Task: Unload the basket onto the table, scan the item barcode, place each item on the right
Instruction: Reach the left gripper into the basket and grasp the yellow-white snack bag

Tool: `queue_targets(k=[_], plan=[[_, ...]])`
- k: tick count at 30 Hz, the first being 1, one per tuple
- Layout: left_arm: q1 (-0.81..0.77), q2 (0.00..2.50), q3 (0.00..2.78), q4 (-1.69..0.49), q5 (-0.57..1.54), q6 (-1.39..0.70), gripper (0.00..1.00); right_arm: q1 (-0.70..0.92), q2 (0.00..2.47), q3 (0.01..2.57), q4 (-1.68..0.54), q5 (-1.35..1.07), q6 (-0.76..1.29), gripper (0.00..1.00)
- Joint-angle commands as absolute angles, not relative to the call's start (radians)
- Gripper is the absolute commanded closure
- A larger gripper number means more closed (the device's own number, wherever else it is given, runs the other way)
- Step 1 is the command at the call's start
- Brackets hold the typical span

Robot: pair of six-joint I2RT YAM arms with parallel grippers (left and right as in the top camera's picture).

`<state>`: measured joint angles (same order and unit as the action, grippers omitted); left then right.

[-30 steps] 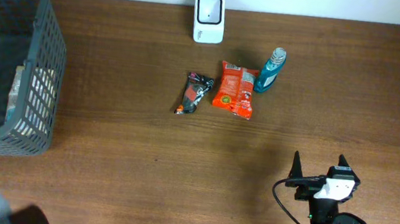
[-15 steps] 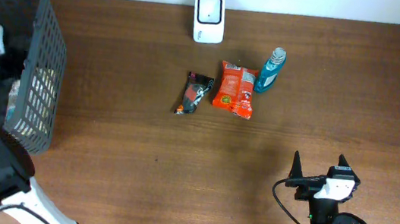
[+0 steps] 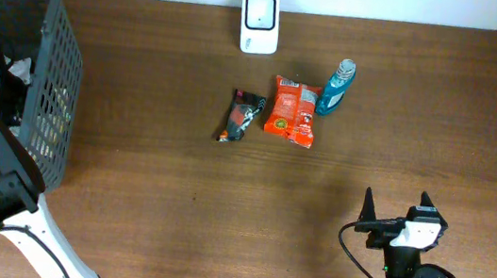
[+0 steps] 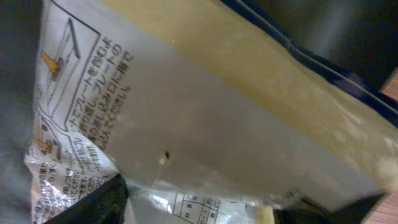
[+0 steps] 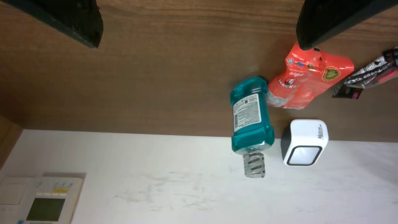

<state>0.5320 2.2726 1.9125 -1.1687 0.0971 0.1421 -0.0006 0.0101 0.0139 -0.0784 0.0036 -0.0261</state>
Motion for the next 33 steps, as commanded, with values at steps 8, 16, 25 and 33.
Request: queue_targets(k=[8, 16, 25, 33], plan=[[0.534, 2.360, 1.904, -1.114, 0.082, 0.151, 1.00, -0.007, 0.003, 0.006, -0.082, 0.016, -0.017, 0.02], [0.561, 2.331, 2.381, -1.296, 0.384, 0.064, 1.00, -0.007, 0.003, 0.006, -0.082, 0.016, -0.017, 0.02], [0.557, 2.127, 2.939, -1.485, 0.536, 0.056, 1.00, -0.007, 0.003, 0.006, -0.082, 0.016, -0.017, 0.02], [0.301, 1.990, 2.958, -1.581, 0.639, 0.050, 1.00, -0.007, 0.003, 0.006, -0.082, 0.016, -0.017, 0.01]])
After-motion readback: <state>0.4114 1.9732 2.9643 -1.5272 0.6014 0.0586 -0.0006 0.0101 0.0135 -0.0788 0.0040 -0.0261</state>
